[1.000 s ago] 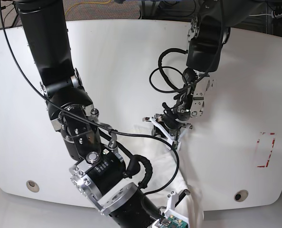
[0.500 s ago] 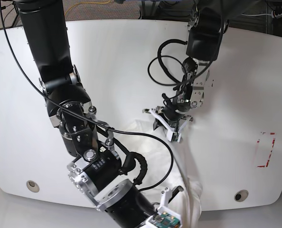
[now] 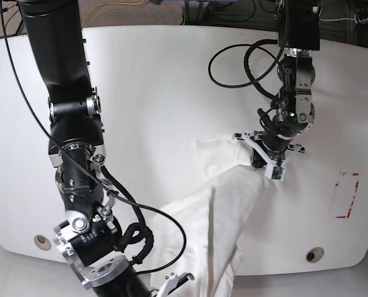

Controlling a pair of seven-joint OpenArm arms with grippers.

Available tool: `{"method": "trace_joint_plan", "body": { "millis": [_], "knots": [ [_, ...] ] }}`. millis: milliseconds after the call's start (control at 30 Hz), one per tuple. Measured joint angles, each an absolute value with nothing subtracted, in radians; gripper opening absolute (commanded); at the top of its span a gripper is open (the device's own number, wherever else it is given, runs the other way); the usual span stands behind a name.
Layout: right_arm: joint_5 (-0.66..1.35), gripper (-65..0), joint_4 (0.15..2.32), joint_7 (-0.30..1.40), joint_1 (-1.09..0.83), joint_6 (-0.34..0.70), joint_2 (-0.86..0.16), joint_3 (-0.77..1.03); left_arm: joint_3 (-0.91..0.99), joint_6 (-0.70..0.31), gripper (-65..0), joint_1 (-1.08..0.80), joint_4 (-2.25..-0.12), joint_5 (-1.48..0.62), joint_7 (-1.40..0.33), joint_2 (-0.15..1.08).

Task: Layout the t-shirt on the table in an organized manner, then fold the t-shirt properly
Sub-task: 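Pull the left gripper away from the right gripper, stretching the shirt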

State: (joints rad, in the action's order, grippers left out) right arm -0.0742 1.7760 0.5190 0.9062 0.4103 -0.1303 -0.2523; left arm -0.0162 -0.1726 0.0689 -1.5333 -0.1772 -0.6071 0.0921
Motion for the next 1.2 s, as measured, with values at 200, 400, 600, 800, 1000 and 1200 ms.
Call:
{"method": "trace_joint_plan", "body": {
  "millis": [200, 400, 600, 800, 1000, 1200],
  "knots": [
    [-0.079, -64.2, 1.702, 0.526, 0.904, 0.447, -0.131, -0.172, 0.084, -0.228, -65.0, 0.007, -1.691, -0.174, -0.632, 0.127],
    [-0.082, -64.2, 1.67, 0.531, 0.907, 0.454, -0.138, -0.158, 0.158, -0.262, -65.0, -0.009, -1.798, -0.167, -0.639, 0.171],
    [-0.081, -64.2, 1.67, 0.527, 0.908, 0.464, -0.133, -0.162, 0.237, -0.281, -65.0, 0.001, -1.9, -0.181, -0.706, 0.192],
    [-0.081, -64.2, 1.662, 0.528, 0.931, 0.465, -0.133, -0.163, 0.307, -0.27, -65.0, 0.051, -1.945, -0.171, -0.716, 0.204],
    [-0.082, -64.2, 1.585, 0.519, 0.994, 0.461, -0.134, -0.162, 0.323, -0.277, -65.0, 0.125, -1.969, -0.176, -0.713, 0.239],
    [-0.075, -64.2, 1.493, 0.518, 1.047, 0.471, -0.165, -0.163, 0.331, -0.281, -65.0, 0.222, -1.968, -0.18, -0.715, 0.289]
  ]
}}
